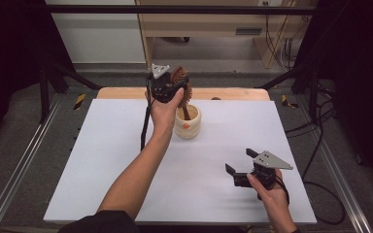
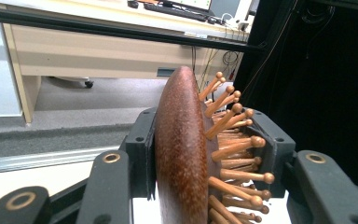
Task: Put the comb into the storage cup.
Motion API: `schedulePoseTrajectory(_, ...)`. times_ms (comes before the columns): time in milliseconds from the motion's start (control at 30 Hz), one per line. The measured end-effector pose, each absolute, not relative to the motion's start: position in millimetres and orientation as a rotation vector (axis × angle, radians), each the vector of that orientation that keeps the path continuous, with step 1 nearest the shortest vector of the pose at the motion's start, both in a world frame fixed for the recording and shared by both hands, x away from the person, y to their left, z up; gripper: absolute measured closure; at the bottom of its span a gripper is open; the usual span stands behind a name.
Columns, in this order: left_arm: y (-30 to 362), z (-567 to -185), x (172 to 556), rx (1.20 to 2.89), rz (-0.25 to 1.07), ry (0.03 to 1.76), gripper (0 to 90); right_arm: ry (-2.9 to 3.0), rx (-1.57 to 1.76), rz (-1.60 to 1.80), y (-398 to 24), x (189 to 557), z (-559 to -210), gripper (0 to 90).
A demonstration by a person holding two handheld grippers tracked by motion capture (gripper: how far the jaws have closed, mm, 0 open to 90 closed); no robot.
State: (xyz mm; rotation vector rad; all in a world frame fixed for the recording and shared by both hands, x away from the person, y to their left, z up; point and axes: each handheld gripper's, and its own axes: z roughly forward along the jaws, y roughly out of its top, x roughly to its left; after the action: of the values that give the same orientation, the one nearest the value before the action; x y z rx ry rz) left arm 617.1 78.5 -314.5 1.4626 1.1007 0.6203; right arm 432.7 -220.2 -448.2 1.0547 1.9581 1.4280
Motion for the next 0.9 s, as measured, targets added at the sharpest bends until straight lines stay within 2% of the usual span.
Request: schedulePoseTrajectory(900, 72.2, -322.4, 616.4, 1.479, 0.606, 1.098, 50.3, 1.964, 1.049, 1.432, -219.9, 432.6, -448.2, 4.1)
